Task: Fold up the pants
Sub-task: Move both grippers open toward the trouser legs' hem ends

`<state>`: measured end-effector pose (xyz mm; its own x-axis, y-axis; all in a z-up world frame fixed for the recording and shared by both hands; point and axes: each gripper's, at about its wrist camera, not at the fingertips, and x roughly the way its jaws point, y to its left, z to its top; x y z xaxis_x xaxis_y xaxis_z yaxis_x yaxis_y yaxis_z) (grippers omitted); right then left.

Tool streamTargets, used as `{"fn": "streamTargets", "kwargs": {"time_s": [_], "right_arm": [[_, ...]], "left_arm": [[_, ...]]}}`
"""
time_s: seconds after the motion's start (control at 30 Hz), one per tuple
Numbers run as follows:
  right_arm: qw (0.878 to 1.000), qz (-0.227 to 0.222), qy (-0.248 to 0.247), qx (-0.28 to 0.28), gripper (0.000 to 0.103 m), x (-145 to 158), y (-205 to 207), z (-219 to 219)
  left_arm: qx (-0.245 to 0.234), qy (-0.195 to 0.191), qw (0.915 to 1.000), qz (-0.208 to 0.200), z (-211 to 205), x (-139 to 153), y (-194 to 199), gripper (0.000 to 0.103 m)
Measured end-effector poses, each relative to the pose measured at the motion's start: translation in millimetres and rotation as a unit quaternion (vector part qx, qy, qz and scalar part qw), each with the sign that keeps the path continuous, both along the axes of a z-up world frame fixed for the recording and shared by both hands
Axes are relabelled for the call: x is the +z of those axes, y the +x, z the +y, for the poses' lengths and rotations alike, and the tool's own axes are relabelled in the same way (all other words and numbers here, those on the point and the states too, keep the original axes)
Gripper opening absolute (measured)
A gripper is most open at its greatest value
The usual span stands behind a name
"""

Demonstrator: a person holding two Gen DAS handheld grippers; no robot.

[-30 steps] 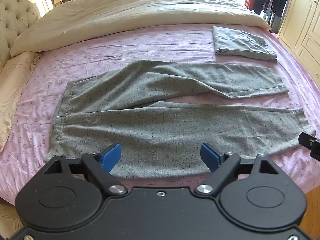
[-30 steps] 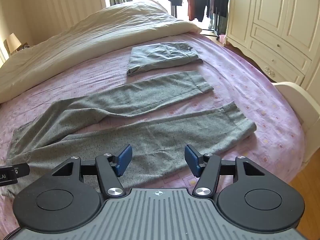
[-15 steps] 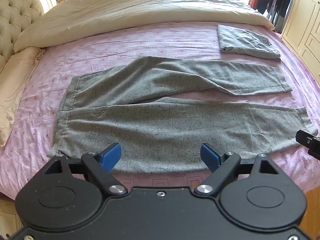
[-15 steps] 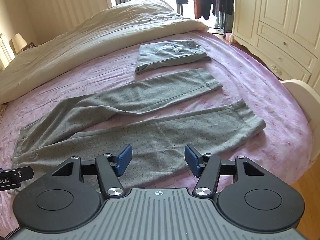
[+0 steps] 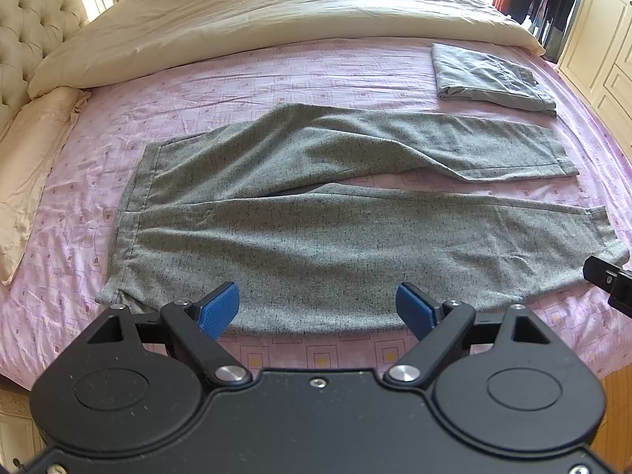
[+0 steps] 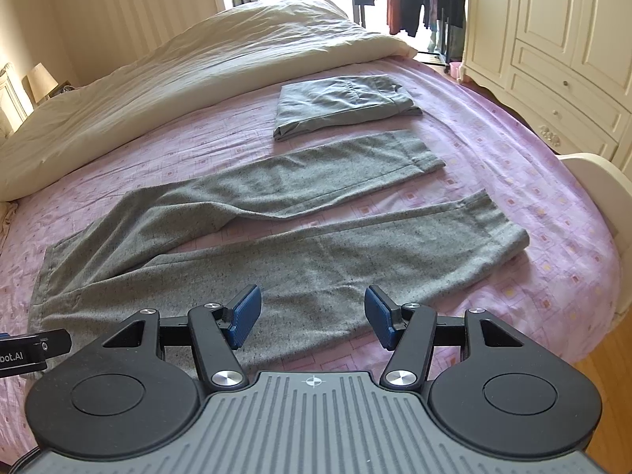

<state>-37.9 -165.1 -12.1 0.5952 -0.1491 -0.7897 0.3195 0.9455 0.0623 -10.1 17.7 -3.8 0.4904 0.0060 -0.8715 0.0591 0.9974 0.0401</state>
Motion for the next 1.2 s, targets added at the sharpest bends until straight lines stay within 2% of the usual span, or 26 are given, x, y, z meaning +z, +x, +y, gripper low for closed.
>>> {"fn": "streamTargets", "kwargs": {"time_s": [0.77,1.2], "right_arm": [[1.000,-0.001,0.012,0.006,0.056,2.8,3.1,3.1],[0.999,0.010,0.024,0.024,0.056,-5.6,4.6,-3.1]], "left_arm": [[-0.007,0.010,0.9999,0.003,-4.6,0.6,0.3,0.087],[0.007,0.011,0.9998,0.017,-4.8,-2.2,1.3,0.087]]}}
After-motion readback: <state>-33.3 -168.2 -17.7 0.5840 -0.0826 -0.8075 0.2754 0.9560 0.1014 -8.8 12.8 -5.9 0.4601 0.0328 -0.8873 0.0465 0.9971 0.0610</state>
